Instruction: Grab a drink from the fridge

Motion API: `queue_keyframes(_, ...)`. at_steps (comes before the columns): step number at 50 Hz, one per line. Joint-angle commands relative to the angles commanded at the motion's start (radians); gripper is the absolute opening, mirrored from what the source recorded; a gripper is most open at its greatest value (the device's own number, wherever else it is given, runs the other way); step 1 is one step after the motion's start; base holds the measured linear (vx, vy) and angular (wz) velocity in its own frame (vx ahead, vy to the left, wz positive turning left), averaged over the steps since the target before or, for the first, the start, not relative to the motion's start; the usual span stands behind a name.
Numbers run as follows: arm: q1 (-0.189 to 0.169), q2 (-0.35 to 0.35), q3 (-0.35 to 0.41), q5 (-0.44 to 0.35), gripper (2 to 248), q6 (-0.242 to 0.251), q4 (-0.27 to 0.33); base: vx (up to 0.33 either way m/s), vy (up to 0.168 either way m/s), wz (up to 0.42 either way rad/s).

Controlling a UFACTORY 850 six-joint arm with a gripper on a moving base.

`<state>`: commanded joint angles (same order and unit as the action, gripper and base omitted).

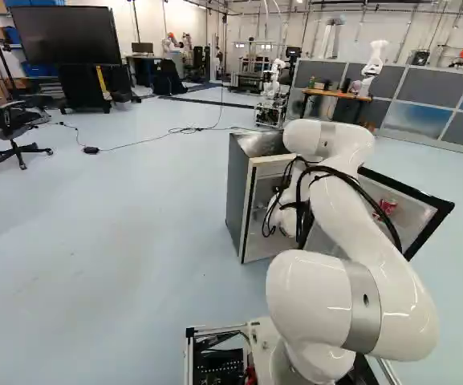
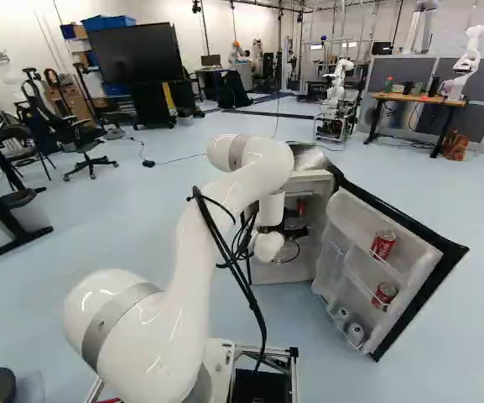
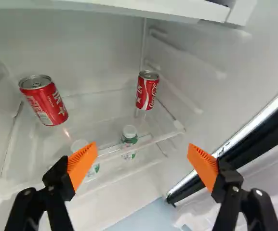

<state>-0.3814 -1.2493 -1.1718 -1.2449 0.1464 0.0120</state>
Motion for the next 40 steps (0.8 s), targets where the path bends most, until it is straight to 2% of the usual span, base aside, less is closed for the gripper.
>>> queue_keyframes(20,0.0,0.0,0.0,0.0,247,0.0,0.0,0.069,0.002,0.0)
queue_keyframes(40,0.0,-0.005,-0.004,-0.008,247,0.0,0.0,0.003,0.0,-0.001)
